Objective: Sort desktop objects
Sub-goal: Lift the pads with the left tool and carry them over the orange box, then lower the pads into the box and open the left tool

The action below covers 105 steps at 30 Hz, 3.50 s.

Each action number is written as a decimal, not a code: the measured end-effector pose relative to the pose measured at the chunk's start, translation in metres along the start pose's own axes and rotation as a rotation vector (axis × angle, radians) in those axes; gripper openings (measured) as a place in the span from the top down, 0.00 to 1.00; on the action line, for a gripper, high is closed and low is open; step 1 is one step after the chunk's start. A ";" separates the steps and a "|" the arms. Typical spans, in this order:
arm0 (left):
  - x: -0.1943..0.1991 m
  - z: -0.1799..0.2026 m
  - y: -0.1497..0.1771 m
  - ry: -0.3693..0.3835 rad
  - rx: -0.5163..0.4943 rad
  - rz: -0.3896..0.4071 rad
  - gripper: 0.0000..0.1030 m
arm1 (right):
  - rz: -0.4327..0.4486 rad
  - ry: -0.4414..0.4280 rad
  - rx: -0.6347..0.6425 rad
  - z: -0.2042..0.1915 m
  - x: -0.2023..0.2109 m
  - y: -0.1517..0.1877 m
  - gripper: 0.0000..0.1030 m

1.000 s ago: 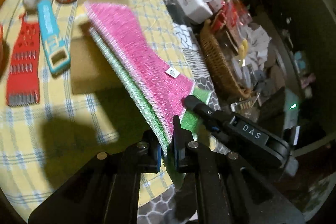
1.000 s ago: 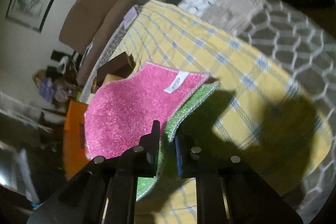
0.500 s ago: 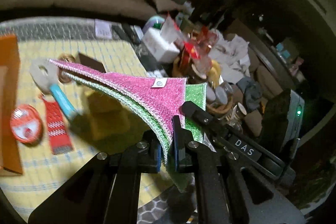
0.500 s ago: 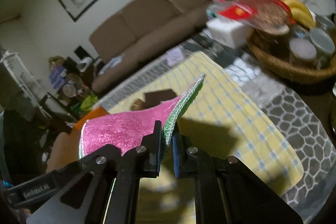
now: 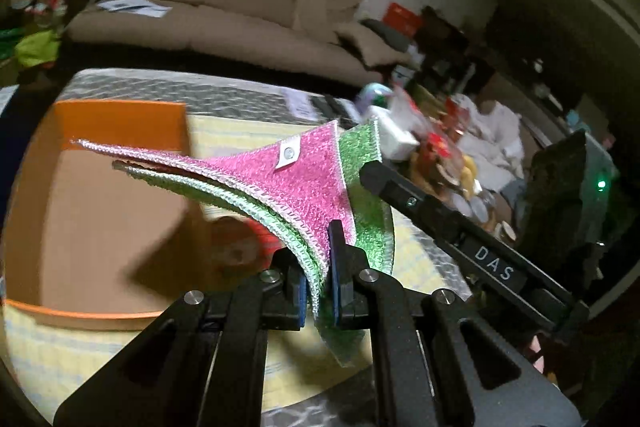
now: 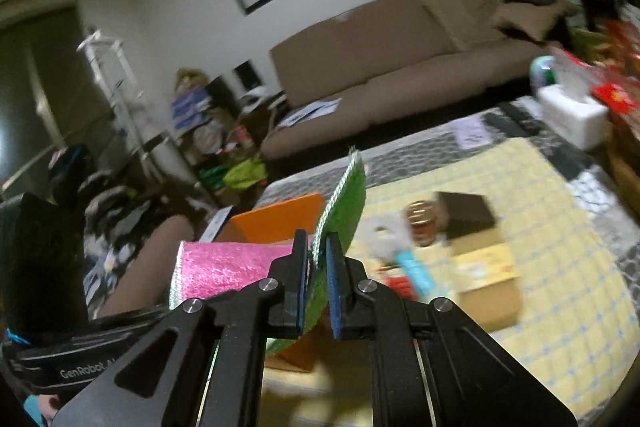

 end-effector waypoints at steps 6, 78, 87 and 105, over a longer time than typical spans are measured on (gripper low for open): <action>0.013 -0.075 -0.020 -0.059 0.081 0.029 0.92 | -0.078 -0.095 0.047 -0.060 -0.059 0.010 0.92; -0.066 -0.210 -0.079 0.331 0.588 -0.185 0.92 | -0.302 -0.631 -0.760 -0.061 -0.204 0.092 0.52; -0.056 -0.201 -0.085 0.295 0.496 -0.195 0.92 | -0.273 -0.493 -0.681 -0.031 -0.212 0.070 0.81; -0.074 -0.205 -0.062 0.048 0.340 -0.213 0.92 | -0.440 -0.293 -0.049 -0.081 -0.255 0.053 0.88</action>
Point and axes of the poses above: each gripper's, at about its wrist camera, not at the fingertips, and x roughly against the way its jaws point, z to its right, y to its underside, the point moved 7 cm from there along -x, roughly the way its jaws point, and after that the axes turned 15 degrees about x, right-handed, at the moved point
